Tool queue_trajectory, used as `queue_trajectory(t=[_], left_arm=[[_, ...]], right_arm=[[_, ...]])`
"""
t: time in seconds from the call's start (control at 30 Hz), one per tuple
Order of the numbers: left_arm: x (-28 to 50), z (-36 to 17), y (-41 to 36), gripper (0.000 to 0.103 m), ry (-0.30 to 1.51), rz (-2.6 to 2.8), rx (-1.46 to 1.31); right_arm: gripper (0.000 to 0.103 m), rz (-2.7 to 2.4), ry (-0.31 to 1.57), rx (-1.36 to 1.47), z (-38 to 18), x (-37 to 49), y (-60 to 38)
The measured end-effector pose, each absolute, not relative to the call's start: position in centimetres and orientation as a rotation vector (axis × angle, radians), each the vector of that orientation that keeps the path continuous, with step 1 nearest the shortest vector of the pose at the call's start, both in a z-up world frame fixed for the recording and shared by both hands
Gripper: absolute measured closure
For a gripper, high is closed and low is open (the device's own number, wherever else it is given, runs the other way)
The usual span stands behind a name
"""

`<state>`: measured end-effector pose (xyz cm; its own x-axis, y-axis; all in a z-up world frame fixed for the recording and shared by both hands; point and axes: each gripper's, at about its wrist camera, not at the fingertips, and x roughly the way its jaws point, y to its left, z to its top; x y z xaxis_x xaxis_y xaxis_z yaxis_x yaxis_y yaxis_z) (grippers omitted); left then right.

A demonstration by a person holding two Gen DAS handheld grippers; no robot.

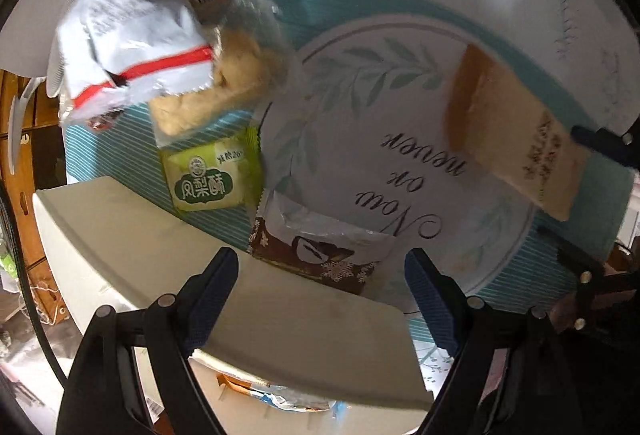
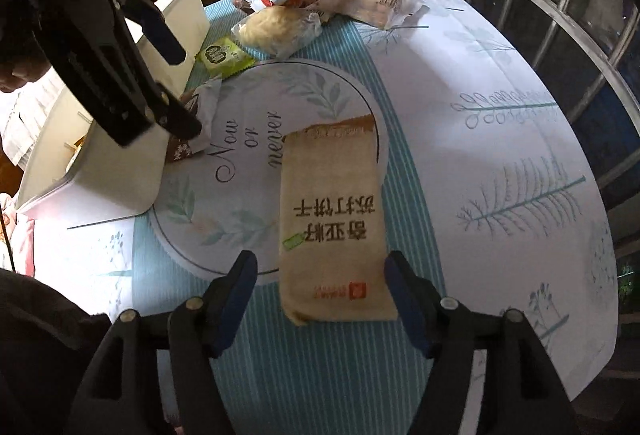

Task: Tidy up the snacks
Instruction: 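Grasp the brown chocolate packet with the left gripper while the right holds the biscuit pack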

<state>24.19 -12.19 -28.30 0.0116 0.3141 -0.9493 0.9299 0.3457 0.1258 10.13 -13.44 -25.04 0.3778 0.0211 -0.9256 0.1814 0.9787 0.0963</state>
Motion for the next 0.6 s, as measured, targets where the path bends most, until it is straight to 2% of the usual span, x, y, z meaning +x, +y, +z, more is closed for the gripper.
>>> queue_trajectory(t=[0.5, 0.6], left_arm=[[23.2, -32.4, -13.7, 0.02, 1.546, -0.702, 1.276], [23.1, -32.6, -14.3, 0.023, 1.558, -0.714, 1.262]], right_arm=[[0.037, -0.111, 1.195, 0.147, -26.0, 12.0, -13.3], [0.044, -0.128, 1.199, 0.122, -26.1, 12.1, -13.2]])
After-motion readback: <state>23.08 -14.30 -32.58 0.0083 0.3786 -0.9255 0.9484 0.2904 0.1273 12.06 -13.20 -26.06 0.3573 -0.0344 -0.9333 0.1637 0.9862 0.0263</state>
